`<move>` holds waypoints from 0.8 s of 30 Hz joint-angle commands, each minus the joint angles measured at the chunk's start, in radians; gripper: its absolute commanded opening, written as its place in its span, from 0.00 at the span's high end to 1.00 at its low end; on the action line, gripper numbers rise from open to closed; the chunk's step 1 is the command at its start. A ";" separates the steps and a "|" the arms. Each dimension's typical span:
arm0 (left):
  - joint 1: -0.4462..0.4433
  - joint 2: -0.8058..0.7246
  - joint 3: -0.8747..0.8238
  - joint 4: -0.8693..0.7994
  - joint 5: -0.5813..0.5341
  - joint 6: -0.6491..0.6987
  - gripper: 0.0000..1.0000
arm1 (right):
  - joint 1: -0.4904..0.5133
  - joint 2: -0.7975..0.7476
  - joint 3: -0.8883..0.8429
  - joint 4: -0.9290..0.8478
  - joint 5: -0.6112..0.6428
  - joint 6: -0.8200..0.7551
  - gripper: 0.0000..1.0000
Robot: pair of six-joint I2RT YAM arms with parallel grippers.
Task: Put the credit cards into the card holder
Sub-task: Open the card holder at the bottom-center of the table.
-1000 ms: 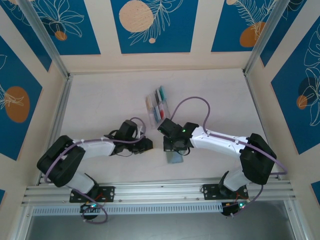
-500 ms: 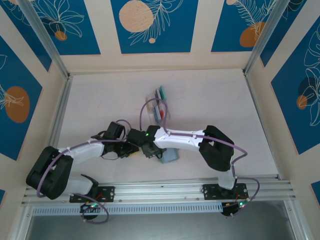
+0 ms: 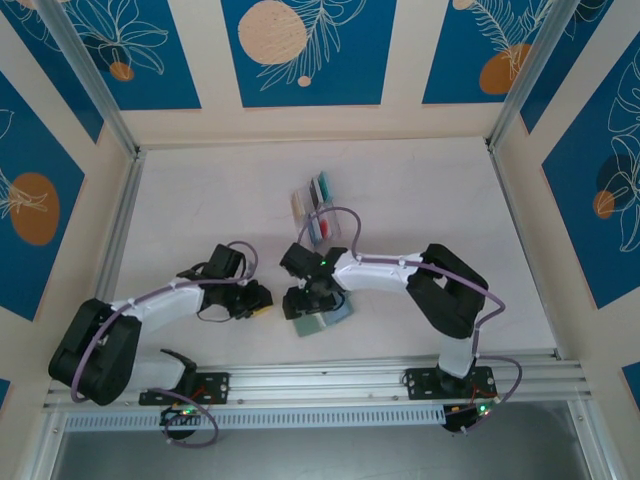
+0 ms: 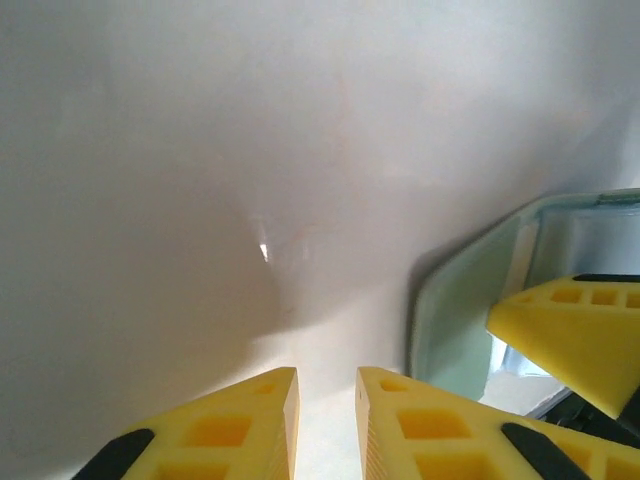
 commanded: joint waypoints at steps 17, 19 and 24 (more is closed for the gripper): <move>-0.194 0.117 0.165 -0.003 0.006 0.018 0.85 | -0.133 -0.075 -0.245 0.377 -0.110 0.338 0.94; -0.205 0.135 0.165 0.000 -0.007 0.015 0.85 | -0.136 -0.106 -0.264 0.376 -0.076 0.353 0.94; -0.214 0.203 0.133 0.058 -0.011 0.013 0.85 | -0.140 -0.177 -0.261 0.320 -0.024 0.320 0.83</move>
